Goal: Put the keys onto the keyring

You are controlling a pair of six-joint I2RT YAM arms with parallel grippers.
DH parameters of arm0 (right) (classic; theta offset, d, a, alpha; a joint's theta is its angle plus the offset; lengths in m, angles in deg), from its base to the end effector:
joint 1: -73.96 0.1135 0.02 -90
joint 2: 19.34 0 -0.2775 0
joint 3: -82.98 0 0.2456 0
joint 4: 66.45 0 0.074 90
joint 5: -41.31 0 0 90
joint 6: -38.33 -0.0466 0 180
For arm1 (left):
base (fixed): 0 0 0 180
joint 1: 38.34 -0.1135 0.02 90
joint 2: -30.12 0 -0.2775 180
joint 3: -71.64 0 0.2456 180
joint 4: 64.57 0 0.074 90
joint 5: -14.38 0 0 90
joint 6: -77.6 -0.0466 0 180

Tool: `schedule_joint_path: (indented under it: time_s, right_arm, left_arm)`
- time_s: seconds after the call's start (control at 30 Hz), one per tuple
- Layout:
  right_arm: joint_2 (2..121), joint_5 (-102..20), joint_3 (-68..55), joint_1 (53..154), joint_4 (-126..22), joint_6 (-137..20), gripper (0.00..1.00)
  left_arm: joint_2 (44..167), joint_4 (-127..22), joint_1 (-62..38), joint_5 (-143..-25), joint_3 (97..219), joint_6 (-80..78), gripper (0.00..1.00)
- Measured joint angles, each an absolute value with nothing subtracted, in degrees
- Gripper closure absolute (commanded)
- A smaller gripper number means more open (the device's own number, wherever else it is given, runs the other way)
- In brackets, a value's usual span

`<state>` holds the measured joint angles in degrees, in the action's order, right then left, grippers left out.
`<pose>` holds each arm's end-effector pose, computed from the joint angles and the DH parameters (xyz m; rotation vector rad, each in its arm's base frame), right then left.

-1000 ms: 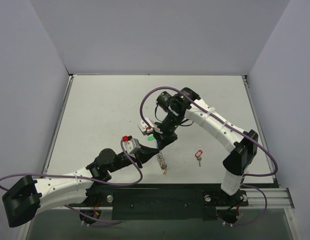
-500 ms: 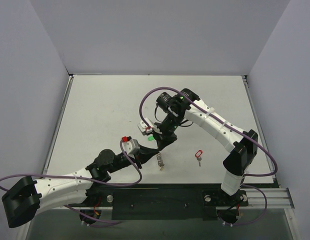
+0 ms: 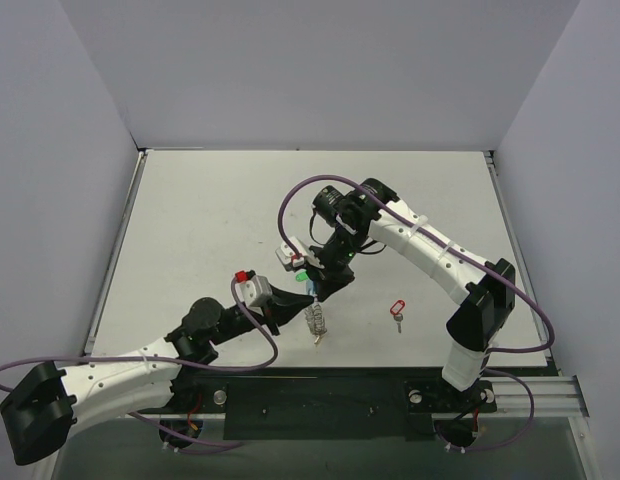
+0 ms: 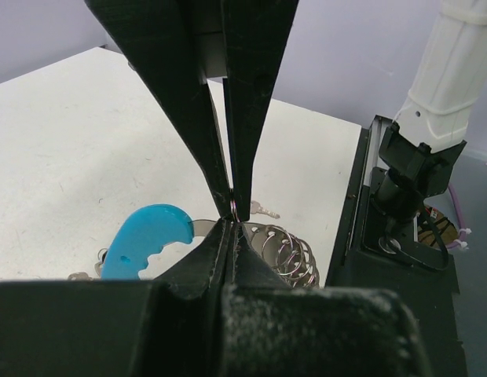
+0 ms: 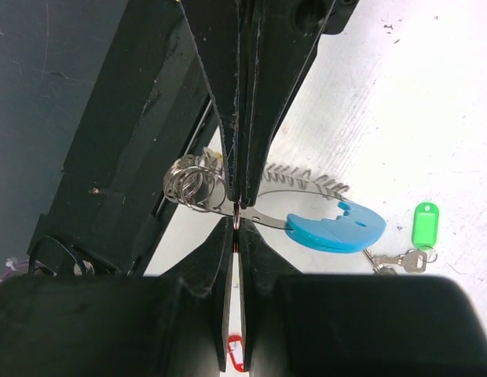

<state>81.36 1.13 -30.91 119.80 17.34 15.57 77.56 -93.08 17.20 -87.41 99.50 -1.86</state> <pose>0.2150 0.2725 0.3441 -2.1627 1.1949 1.0458 0.0951 -0.1553 0.2542 0.7415 1.3168 -1.0864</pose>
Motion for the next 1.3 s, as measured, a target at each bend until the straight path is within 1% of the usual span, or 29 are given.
schedule_joint_path:
  time_s: [0.23,0.27,0.3,0.33,0.37,0.4,0.47,0.6,0.73,0.9,1.1,1.3]
  right_arm:
    - [81.4,1.1,-30.9,119.5,17.3,14.1,1.00]
    - [81.4,1.2,-30.9,119.3,17.3,13.8,1.00]
    - [81.4,1.3,-30.9,119.2,17.3,13.7,1.00]
    - [81.4,1.4,-30.9,119.0,17.3,13.6,1.00]
    - [81.4,1.4,-30.9,118.8,17.3,13.4,1.00]
    - [81.4,1.6,-30.9,118.5,17.3,13.2,1.00]
    - [81.3,1.8,-30.9,118.3,17.3,12.9,1.00]
    - [81.3,2.4,-30.9,118.0,17.3,12.8,1.00]
    - [81.3,3.3,-30.9,118.0,17.3,12.6,1.00]
    - [81.3,3.5,-30.9,118.3,17.3,12.6,1.00]
    - [81.3,4.0,-30.9,118.7,17.3,12.5,1.00]
    - [81.3,4.3,-30.9,118.9,17.3,12.4,1.00]
  left_arm:
    - [76.8,-95.6,16.7,-87.1,98.5,0.0,0.99]
    - [76.5,-95.8,16.7,-86.9,98.0,0.3,0.92]
    - [76.2,-96.1,16.7,-86.6,97.4,0.6,0.88]
    - [75.8,-96.3,16.7,-86.3,96.8,0.8,0.79]
    - [75.5,-96.5,16.7,-86.0,96.3,1.0,0.76]
    - [75.1,-96.8,16.7,-85.7,95.7,1.4,0.70]
    - [74.4,-97.5,16.7,-84.9,94.6,2.0,0.65]
    - [74.4,-98.0,16.6,-83.8,93.7,2.7,0.59]
    - [75.8,-99.9,16.6,-83.5,93.7,3.3,0.56]
    - [78.4,-102.5,16.6,-83.4,93.7,3.6,0.57]
    - [80.9,-105.3,16.6,-83.8,93.7,3.5,0.62]
    - [82.5,-108.9,16.6,-86.7,93.7,1.2,0.61]
